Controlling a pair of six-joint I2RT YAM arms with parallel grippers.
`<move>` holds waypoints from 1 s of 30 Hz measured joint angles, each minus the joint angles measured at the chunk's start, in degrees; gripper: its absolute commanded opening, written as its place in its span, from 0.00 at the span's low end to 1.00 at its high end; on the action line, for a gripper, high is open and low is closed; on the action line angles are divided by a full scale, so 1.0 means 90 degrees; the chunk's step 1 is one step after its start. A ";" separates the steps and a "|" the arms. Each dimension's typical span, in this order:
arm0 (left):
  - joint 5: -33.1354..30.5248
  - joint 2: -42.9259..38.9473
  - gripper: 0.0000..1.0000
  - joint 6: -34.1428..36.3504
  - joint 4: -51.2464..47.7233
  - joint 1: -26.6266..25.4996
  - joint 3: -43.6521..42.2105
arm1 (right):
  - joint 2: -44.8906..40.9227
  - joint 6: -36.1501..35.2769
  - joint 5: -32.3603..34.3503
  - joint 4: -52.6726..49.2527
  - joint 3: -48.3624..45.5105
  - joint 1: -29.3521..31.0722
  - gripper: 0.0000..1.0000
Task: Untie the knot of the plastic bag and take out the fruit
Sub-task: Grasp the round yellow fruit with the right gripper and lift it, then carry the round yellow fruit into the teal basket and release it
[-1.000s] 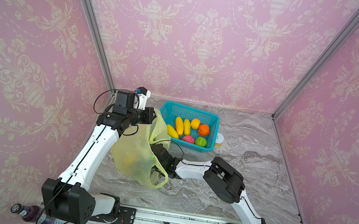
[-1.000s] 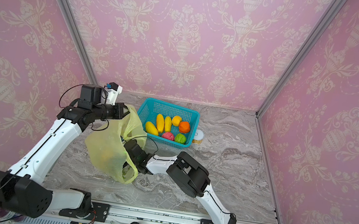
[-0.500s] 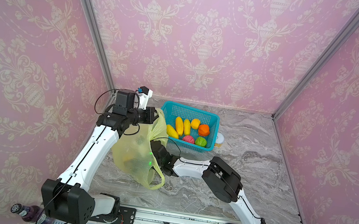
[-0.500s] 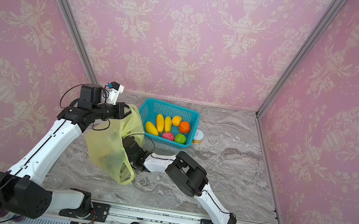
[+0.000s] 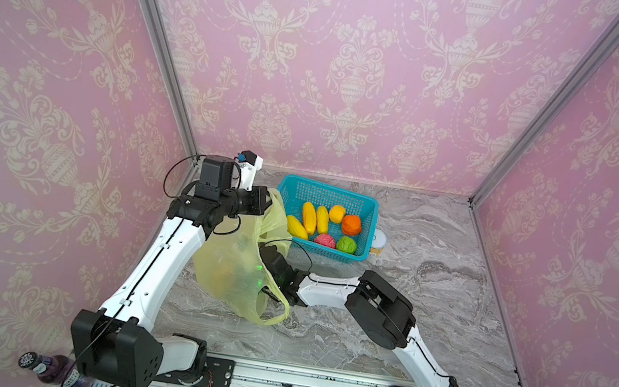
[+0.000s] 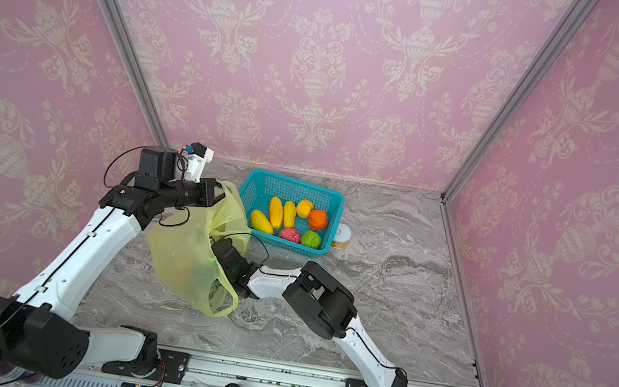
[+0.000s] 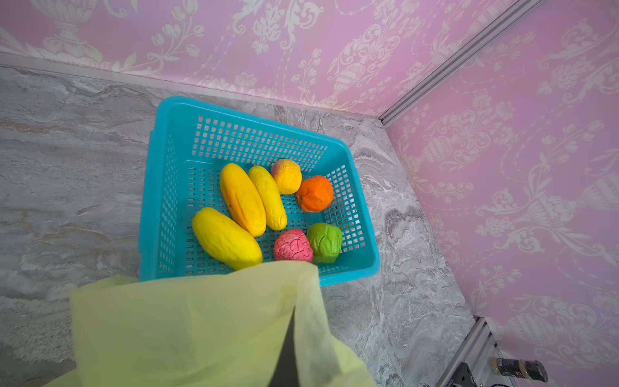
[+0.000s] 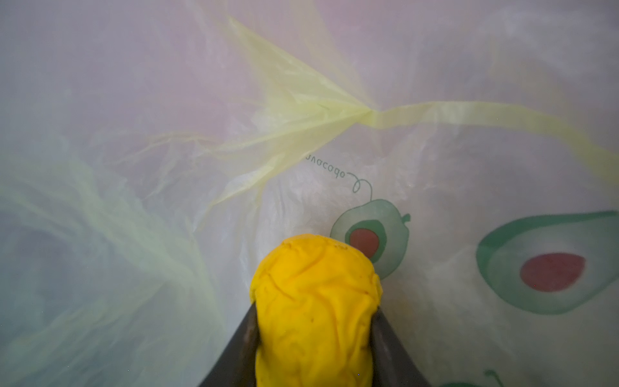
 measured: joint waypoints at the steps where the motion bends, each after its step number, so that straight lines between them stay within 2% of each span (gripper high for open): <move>1: -0.0090 0.0000 0.00 0.0000 -0.0044 0.0010 0.0000 | -0.0148 -0.0002 0.0000 -0.0007 -0.0194 0.0000 0.19; 11: -0.0794 0.0002 0.00 0.0005 -0.0333 0.0216 0.0007 | -0.2113 -0.0073 -0.0015 0.0330 -0.2086 0.0000 0.12; 16: -0.0984 0.0002 0.00 0.0024 -0.0423 0.0311 0.0007 | -0.3181 -0.0151 0.0083 0.0532 -0.3058 0.0000 0.11; 24: -0.1205 0.0007 0.00 0.0032 -0.0491 0.0415 0.0027 | -0.4993 -0.0607 0.0546 0.0287 -0.4141 0.0000 0.10; 30: -0.2266 -0.0262 0.00 0.0061 -0.0658 0.0583 0.0029 | -0.6688 -0.1059 0.1445 0.0124 -0.4792 -0.0039 0.04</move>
